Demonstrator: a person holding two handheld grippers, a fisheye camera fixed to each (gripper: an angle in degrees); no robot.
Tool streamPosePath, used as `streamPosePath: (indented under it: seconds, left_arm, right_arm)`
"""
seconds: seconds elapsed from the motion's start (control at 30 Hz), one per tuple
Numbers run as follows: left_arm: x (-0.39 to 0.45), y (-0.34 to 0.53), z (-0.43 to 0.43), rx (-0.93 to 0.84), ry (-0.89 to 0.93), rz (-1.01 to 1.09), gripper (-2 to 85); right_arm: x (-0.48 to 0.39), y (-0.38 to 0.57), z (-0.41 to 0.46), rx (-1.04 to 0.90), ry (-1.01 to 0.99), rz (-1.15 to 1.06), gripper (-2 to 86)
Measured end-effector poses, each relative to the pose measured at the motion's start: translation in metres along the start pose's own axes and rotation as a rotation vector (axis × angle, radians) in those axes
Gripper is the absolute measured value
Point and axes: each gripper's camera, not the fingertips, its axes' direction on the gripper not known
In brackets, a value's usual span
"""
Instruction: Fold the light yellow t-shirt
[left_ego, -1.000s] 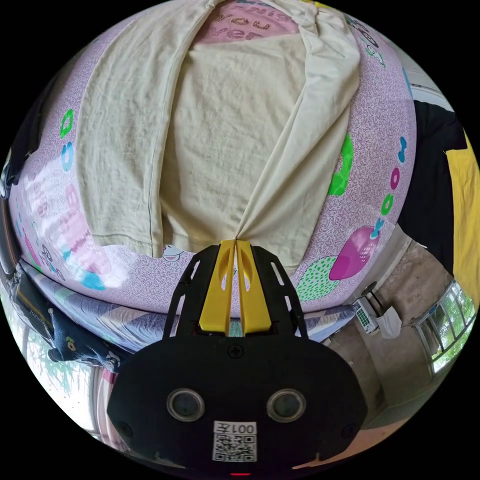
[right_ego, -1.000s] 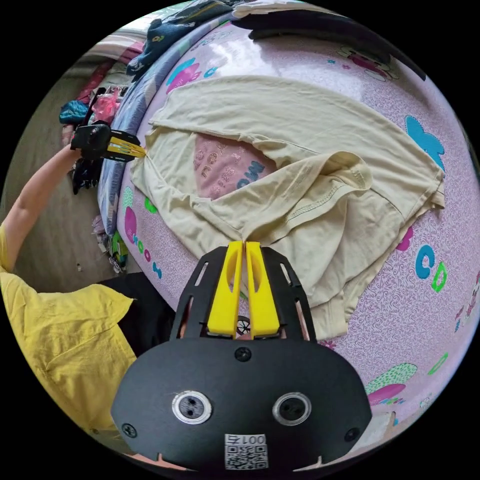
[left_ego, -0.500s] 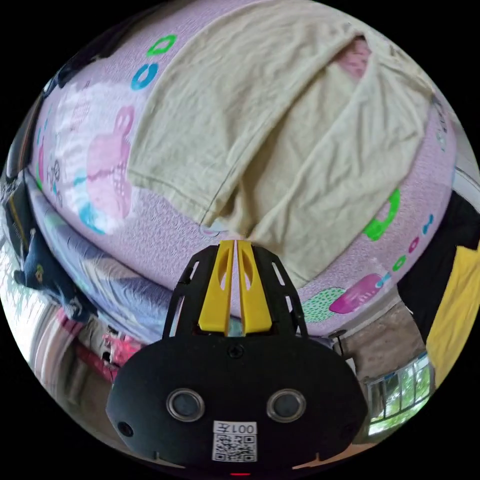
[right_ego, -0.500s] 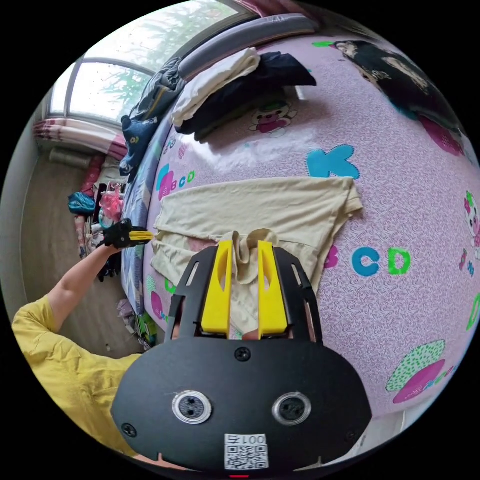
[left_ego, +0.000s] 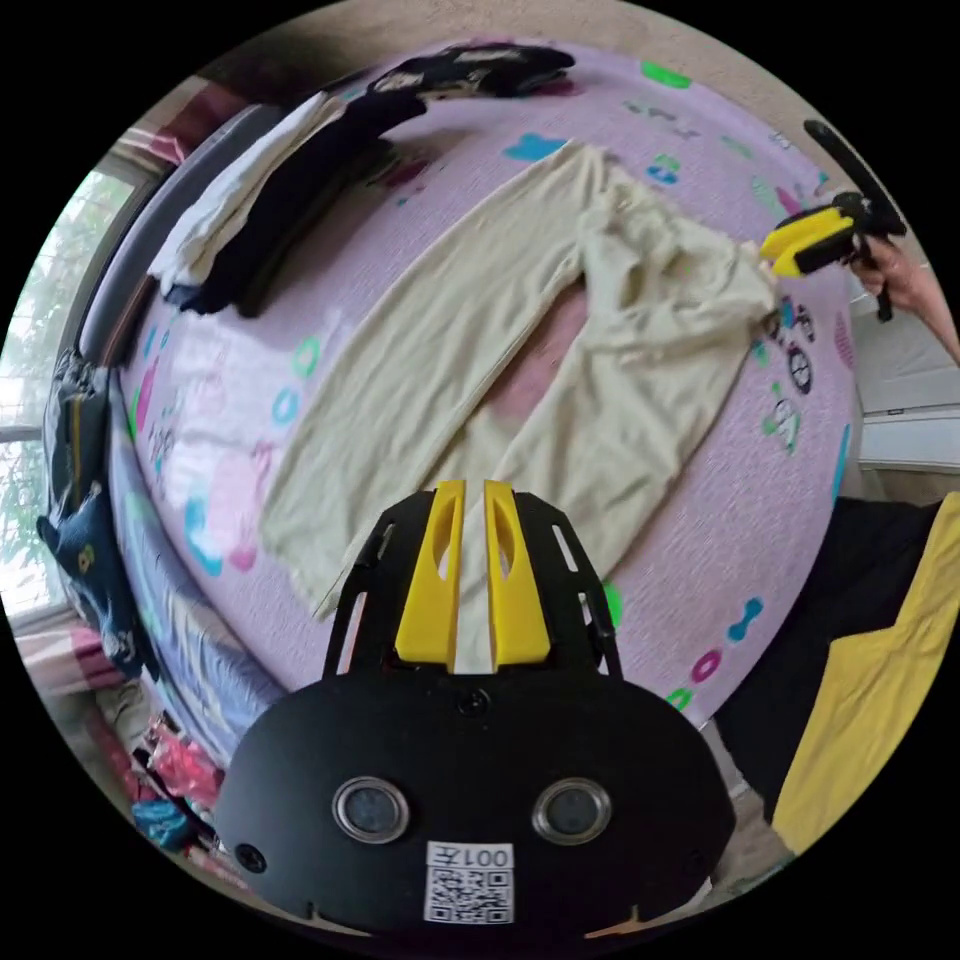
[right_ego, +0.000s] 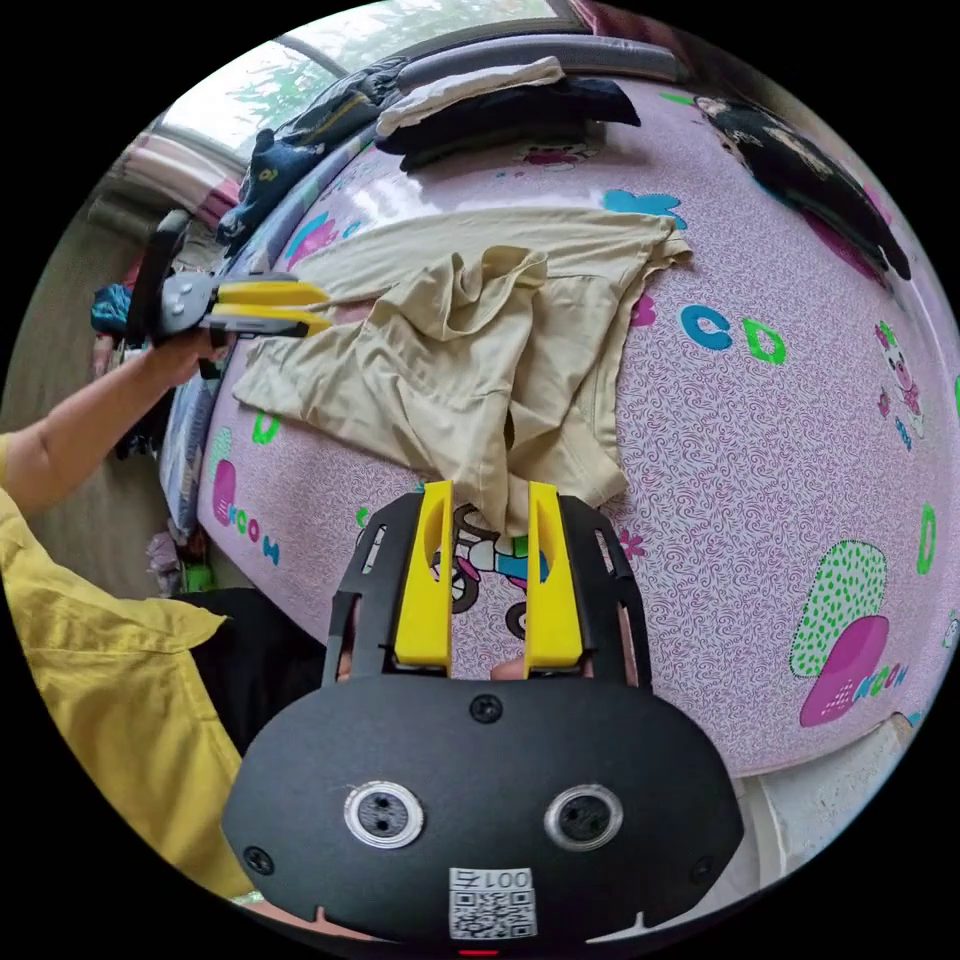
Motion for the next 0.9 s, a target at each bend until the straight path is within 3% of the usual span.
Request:
streamPosePath:
  seconds: [0.13, 0.3, 0.43, 0.53, 0.7, 0.9]
  left_arm:
    - [0.005, -0.041, 0.012, 0.054, 0.157, -0.126, 6.1]
    - [-0.003, -0.051, 0.026, 0.07, 0.222, -0.203, -1.2]
    - [-0.043, -0.018, 0.029, 0.094, 0.407, -0.49, -1.1]
    - [-0.057, 0.01, 0.028, 0.144, 0.511, -0.638, -1.1]
    - [-0.058, 0.048, 0.005, 0.234, 0.477, -0.684, -1.2]
    - [-0.04, 0.078, -0.017, 0.251, 0.398, -0.675, -1.2]
  right_arm:
    - [-0.011, 0.008, 0.02, -0.009, 0.133, -0.016, 2.7]
    - [0.004, 0.011, -0.007, 0.021, 0.013, -0.066, 0.9]
    - [0.053, 0.012, -0.033, 0.087, -0.131, 0.123, 0.6]
    - [0.065, 0.01, -0.038, 0.087, -0.031, 0.191, 0.6]
    - [0.028, -0.025, -0.045, 0.149, -0.115, -0.028, 0.3]
    - [-0.014, -0.104, 0.017, -0.023, -0.176, -0.208, 0.1]
